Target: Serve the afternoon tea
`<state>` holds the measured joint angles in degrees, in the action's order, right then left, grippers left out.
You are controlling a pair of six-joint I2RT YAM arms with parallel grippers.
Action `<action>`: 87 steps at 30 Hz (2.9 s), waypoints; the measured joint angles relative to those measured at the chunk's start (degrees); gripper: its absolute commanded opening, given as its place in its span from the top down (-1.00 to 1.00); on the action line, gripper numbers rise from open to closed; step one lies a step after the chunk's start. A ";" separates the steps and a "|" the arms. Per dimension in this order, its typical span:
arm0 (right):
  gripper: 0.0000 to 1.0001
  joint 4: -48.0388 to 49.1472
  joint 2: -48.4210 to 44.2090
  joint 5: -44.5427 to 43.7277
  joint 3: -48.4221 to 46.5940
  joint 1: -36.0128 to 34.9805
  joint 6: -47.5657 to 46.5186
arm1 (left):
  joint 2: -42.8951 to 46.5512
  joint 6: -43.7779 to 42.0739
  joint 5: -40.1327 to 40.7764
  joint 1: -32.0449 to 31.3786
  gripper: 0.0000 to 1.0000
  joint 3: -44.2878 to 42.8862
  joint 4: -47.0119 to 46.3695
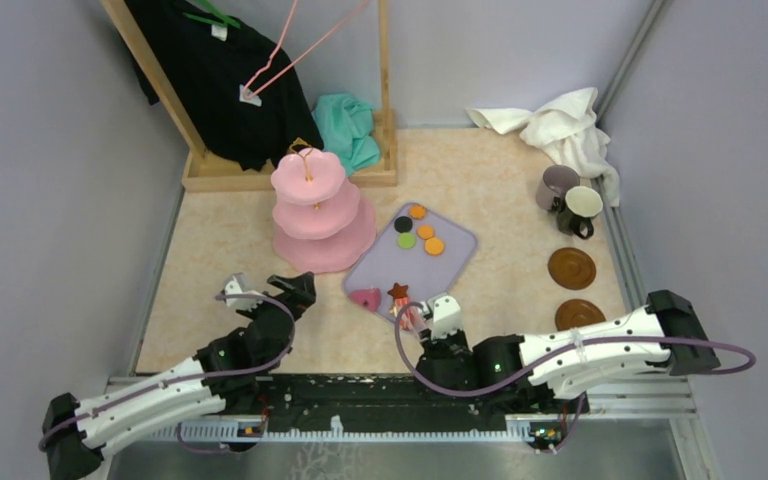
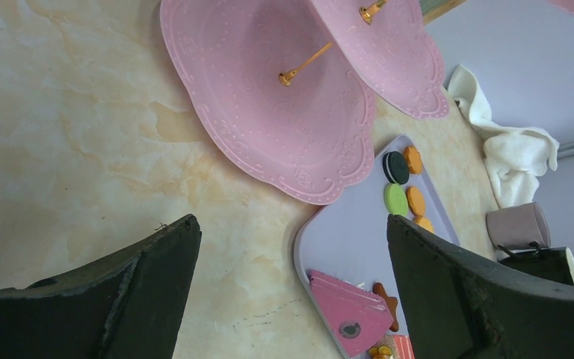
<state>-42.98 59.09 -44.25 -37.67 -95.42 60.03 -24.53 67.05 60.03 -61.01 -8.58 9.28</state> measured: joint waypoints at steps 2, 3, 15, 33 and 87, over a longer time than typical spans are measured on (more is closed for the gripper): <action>0.37 -0.98 0.22 -0.31 -0.04 -0.79 2.05 | 0.02 0.00 0.02 0.00 -0.98 0.13 0.17; 0.36 -1.79 0.59 -0.48 -0.31 -1.27 3.15 | 0.02 0.00 0.00 0.00 -0.98 0.15 0.20; 0.32 -3.34 3.87 -1.42 -2.62 -3.06 9.75 | 2.08 -0.61 0.55 0.00 -0.98 0.17 0.26; 0.20 -4.90 7.08 -2.69 -3.74 -3.08 14.12 | 3.06 -0.90 0.68 0.00 -0.98 1.22 0.46; 0.88 -0.90 11.80 -15.52 -11.61 -6.21 -3.06 | 5.64 11.74 13.00 0.00 -0.98 -6.40 20.81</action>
<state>-43.88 70.89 -59.77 -49.28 -101.62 56.97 -18.90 78.78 73.03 -61.01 -14.98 30.09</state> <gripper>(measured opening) 0.291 0.990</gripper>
